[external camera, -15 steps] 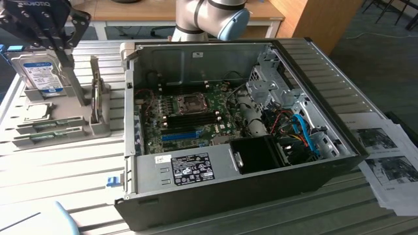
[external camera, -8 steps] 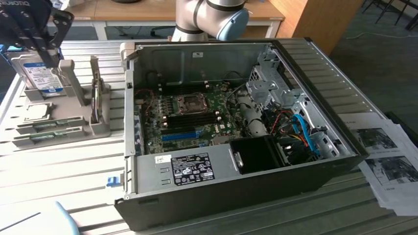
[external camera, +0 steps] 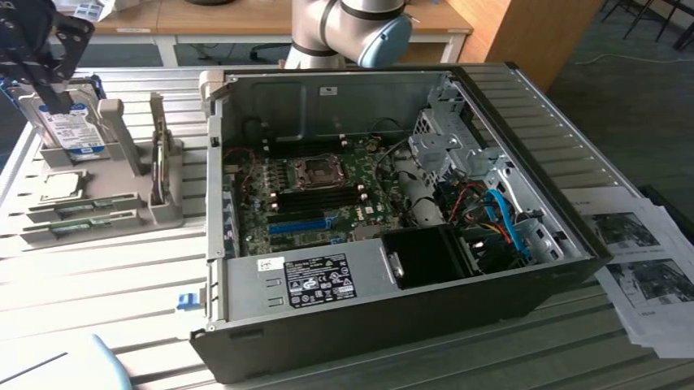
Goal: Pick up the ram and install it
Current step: 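Reach for the ram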
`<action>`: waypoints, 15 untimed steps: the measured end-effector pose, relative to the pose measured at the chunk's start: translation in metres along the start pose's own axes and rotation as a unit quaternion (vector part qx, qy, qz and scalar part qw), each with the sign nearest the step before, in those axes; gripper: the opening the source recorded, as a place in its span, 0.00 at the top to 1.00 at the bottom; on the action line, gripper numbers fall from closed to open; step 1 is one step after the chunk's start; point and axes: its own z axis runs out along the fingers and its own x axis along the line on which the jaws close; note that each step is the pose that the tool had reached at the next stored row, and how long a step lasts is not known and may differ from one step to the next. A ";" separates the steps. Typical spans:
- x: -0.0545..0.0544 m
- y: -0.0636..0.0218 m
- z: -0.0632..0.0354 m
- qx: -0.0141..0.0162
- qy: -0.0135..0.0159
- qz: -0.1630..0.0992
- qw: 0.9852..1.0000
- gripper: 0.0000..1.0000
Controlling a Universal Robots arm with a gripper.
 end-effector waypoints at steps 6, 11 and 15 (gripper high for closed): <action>0.016 -0.0012 -0.0003 0.000 0.000 0.000 1.000 0.91; 0.027 -0.0020 -0.0004 0.000 0.000 0.000 1.000 0.91; 0.037 -0.0028 -0.0004 0.000 0.000 0.000 1.000 0.91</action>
